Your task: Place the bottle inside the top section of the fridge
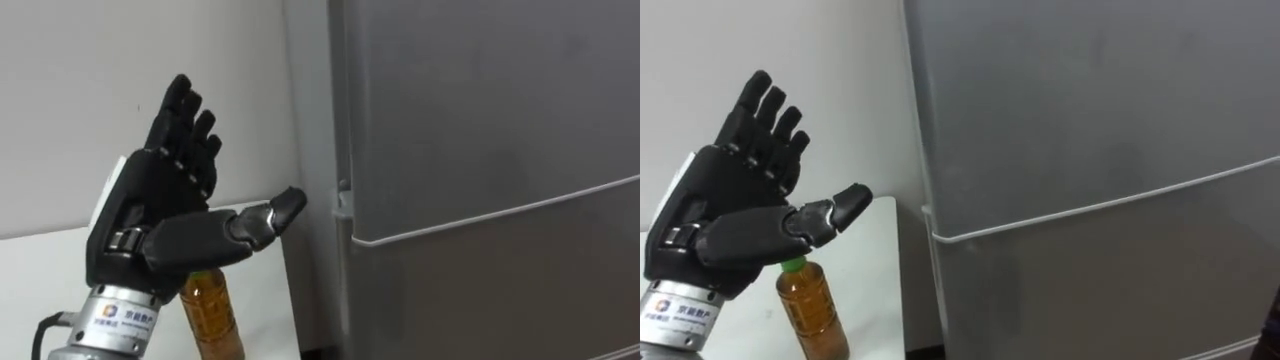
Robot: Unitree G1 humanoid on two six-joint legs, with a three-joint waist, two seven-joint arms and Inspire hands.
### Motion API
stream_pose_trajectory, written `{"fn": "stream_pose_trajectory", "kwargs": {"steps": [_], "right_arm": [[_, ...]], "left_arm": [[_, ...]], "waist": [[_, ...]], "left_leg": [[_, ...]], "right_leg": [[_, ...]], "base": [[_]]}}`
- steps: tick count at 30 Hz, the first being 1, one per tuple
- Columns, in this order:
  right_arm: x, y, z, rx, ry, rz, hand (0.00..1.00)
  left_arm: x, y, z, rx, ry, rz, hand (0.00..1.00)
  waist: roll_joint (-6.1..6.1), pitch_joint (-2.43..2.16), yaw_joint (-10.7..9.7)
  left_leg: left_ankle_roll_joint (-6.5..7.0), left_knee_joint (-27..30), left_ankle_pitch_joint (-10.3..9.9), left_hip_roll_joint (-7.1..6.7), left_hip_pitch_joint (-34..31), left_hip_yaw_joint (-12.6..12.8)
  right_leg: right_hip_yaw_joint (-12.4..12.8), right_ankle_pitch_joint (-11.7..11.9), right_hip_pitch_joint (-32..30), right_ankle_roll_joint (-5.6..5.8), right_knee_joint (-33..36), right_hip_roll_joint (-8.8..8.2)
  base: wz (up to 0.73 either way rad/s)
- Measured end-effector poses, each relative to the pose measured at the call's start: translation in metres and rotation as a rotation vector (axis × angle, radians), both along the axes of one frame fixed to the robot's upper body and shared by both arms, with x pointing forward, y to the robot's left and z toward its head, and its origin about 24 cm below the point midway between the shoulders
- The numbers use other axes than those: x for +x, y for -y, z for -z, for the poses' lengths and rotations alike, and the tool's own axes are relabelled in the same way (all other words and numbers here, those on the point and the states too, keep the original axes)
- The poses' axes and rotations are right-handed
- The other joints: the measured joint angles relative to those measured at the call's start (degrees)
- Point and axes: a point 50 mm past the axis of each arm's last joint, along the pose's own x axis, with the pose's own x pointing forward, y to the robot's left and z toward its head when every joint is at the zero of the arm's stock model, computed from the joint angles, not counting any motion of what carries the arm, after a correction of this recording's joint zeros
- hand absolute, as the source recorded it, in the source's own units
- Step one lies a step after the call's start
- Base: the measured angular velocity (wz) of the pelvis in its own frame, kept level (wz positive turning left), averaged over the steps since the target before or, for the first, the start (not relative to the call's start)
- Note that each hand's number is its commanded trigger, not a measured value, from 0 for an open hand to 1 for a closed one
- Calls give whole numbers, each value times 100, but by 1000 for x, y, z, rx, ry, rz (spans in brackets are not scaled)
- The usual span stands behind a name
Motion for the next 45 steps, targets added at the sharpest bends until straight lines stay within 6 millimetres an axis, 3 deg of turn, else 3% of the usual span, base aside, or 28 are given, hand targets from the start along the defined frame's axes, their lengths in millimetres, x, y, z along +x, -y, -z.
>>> {"fn": "stream_pose_trajectory", "kwargs": {"steps": [6, 19, 29, 35, 38, 39, 40, 42, 43, 45], "right_arm": [[4, 2, -1, -4, 8, -26, 0], [6, 1, -1, -4, 9, -36, 0], [5, 6, -2, -20, 2, -71, 0], [7, 6, -3, -19, 3, -96, 0], [10, 6, -3, -22, 5, -116, 0], [10, 7, -3, -23, 6, -117, 0], [11, 7, -3, -25, 6, -118, 0], [11, 7, -3, -27, 4, -125, 0], [12, 8, -3, -30, 4, -136, 0], [13, 8, -4, -34, 2, -155, 0]], "left_arm": [[-6, 4, -9, 15, 50, 32, 0], [-13, 22, -29, 62, 153, 157, 0], [-15, 45, -36, 121, 211, 310, 0], [-16, 49, -35, 135, 215, 342, 0], [-17, 51, -35, 133, 218, 349, 0], [-17, 51, -35, 131, 220, 350, 6], [-16, 52, -34, 128, 221, 352, 39], [-15, 52, -33, 125, 220, 353, 80], [-15, 53, -32, 123, 219, 353, 89], [-13, 53, -31, 110, 217, 349, 93]], "waist": [[12, 30, -106], [12, -7, -149], [95, -71, -148], [73, -54, -137], [70, -12, -140], [73, 0, -140], [82, 12, -139], [89, 16, -140], [91, 17, -141], [89, 19, -139]], "left_leg": [[-1, -9, 1, -1, -22, -2], [-1, -10, 1, -4, -50, 1], [-1, -74, 1, -10, 3, 13], [-4, -72, 3, -15, -6, 1], [-4, -65, 3, -17, -14, -12], [-3, -60, 3, -18, -14, -18], [-3, -55, 3, -20, -21, -31], [-2, -51, 4, -20, -23, -44], [-2, -43, 4, -21, -24, -55], [-2, -32, 4, -23, -24, -65]], "right_leg": [[-22, -1, -13, 2, -9, -1], [-35, -2, -24, 2, -72, 1], [-21, -1, -10, 3, -74, -1], [-22, 2, -6, 7, -72, -5], [-34, 5, 2, 11, -72, -8], [-35, 6, 4, 12, -72, -7], [-44, 6, 6, 13, -71, -7], [-69, 6, 16, 13, -70, -8], [-83, 6, 25, 13, -71, -8], [-113, 6, 41, 13, -71, -13]], "base": [[0], [0], [0], [0], [0], [4], [5], [5], [5], [9]]}}
